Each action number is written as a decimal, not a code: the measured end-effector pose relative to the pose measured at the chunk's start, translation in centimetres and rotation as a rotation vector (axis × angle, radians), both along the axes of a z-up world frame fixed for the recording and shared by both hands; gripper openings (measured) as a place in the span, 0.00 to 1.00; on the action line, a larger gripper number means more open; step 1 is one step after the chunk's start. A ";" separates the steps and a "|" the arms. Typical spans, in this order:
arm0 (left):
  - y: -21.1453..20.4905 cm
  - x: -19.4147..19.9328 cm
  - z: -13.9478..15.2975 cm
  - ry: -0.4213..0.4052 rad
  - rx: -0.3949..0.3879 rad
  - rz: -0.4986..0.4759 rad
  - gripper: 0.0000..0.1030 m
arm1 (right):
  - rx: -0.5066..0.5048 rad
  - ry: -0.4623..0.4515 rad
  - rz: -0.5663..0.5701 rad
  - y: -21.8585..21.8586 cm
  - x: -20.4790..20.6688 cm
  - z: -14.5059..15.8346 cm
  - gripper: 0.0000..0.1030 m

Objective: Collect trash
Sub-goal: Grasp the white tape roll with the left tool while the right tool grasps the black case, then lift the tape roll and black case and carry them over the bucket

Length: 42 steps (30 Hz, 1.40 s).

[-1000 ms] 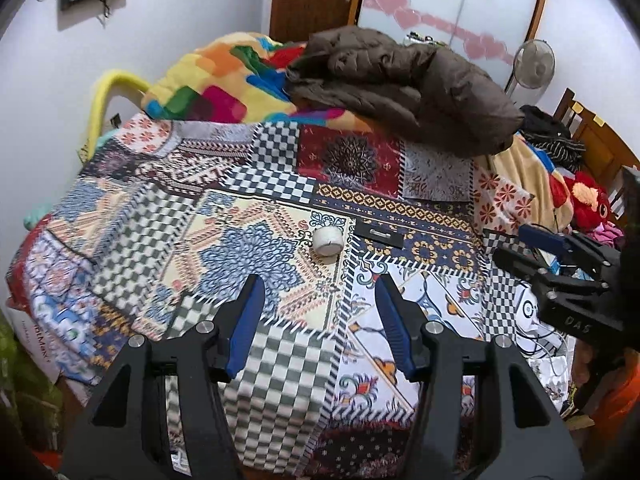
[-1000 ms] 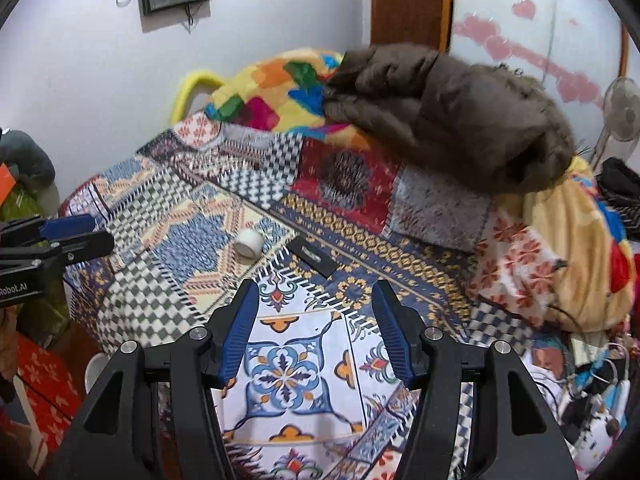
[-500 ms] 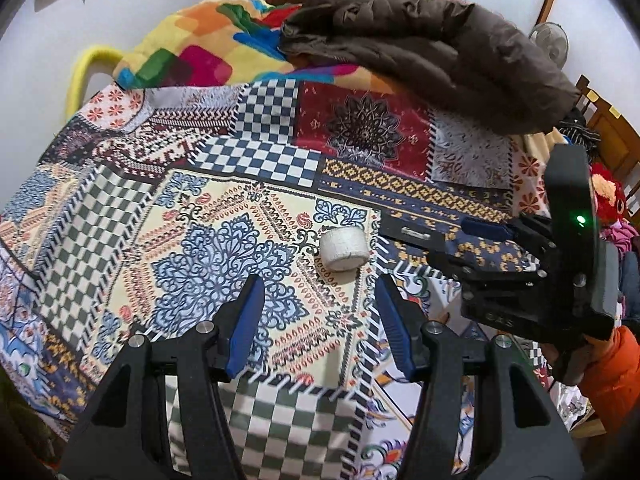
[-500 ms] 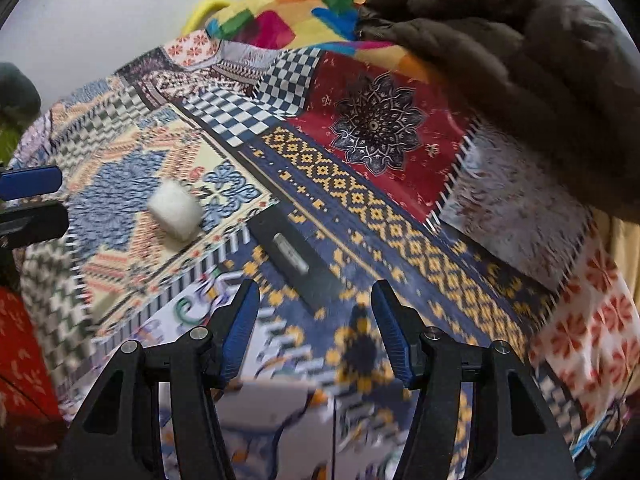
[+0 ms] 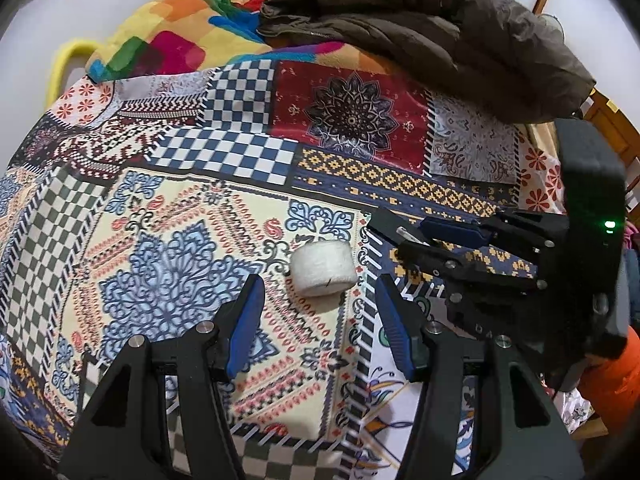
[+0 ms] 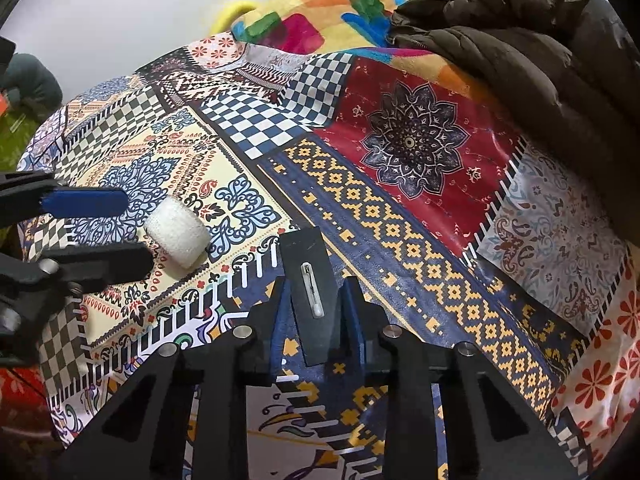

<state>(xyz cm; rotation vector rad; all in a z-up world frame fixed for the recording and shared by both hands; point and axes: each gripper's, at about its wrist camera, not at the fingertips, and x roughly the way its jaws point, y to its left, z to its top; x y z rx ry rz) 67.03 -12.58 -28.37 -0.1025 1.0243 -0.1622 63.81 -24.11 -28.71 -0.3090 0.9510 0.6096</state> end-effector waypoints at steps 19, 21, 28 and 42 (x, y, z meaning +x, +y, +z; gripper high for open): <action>-0.8 0.3 0.5 0.017 -0.052 0.026 0.35 | 0.046 0.003 -0.243 -3.1 -1.9 3.7 0.23; -0.7 -0.5 1.7 0.003 -0.044 0.023 0.35 | 0.045 -0.014 -0.250 -3.1 -2.4 4.7 0.23; -0.6 -4.1 5.8 -0.042 0.031 -0.002 0.35 | 0.067 -0.062 -0.258 -3.0 -5.0 9.5 0.23; 2.8 -15.3 15.8 -0.165 0.066 0.025 0.35 | 0.112 -0.171 -0.239 0.1 -14.3 19.1 0.23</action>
